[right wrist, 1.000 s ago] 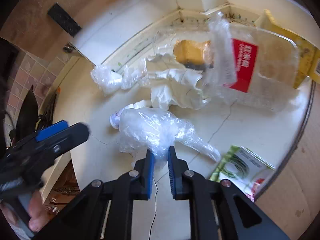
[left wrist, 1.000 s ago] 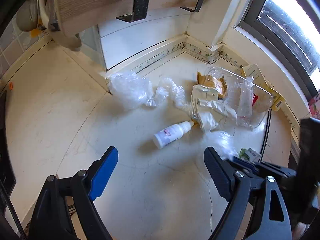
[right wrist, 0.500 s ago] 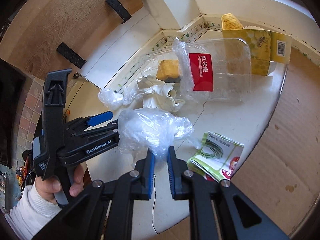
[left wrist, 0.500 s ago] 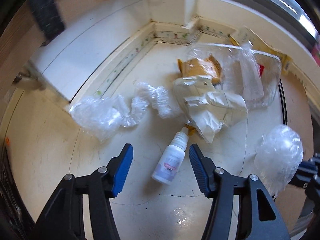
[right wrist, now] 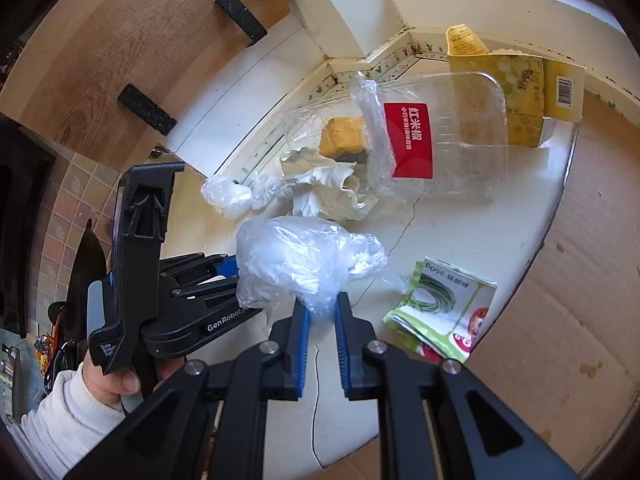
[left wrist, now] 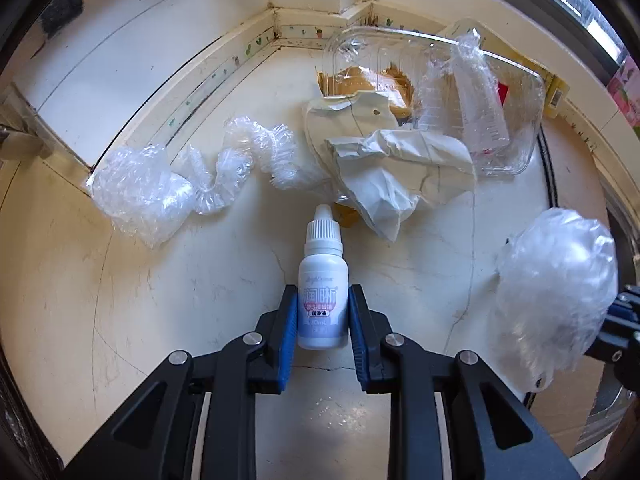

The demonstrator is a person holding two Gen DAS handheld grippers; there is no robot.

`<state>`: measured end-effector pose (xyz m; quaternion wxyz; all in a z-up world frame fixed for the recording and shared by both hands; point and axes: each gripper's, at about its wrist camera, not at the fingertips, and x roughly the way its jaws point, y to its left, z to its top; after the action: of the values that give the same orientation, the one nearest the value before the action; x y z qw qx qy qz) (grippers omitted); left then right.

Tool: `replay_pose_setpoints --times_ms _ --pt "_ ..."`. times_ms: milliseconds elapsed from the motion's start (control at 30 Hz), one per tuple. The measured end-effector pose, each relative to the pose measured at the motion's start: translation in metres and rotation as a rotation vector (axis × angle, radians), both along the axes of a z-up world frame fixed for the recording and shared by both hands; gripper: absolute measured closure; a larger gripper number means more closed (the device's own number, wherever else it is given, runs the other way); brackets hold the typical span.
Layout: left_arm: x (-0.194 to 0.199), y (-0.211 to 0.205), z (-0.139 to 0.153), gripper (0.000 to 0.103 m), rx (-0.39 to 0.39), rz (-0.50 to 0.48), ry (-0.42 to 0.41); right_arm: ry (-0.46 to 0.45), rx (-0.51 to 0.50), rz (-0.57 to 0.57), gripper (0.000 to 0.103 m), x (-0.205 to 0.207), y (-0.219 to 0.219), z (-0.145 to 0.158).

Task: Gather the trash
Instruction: 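Grasp the white dropper bottle with the left tool while the right tool grasps the plastic bag, then carry the dropper bottle and plastic bag down over the floor bin with both tools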

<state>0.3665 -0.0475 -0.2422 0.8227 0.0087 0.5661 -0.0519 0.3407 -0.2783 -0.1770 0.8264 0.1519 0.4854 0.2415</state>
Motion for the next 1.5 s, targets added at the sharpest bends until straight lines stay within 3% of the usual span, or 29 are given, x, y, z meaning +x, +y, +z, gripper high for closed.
replay_pose_setpoints --times_ms 200,500,800,1167,1500 --pt "-0.019 0.002 0.023 0.081 -0.002 0.025 -0.03 -0.014 0.002 -0.008 0.091 -0.016 0.003 0.008" --pt "-0.076 0.007 0.086 0.081 -0.006 0.051 -0.106 -0.079 0.007 -0.007 0.091 -0.058 0.012 0.041" --pt "-0.148 0.022 0.135 0.081 -0.099 0.073 -0.166 -0.165 -0.01 -0.014 0.091 -0.126 0.027 0.077" --pt "-0.27 0.037 0.129 0.081 -0.171 0.052 -0.158 -0.209 -0.062 -0.017 0.091 -0.244 0.061 0.085" --pt "-0.359 0.07 0.088 0.081 -0.166 0.045 -0.103 -0.147 -0.067 -0.001 0.091 -0.322 0.1 0.043"
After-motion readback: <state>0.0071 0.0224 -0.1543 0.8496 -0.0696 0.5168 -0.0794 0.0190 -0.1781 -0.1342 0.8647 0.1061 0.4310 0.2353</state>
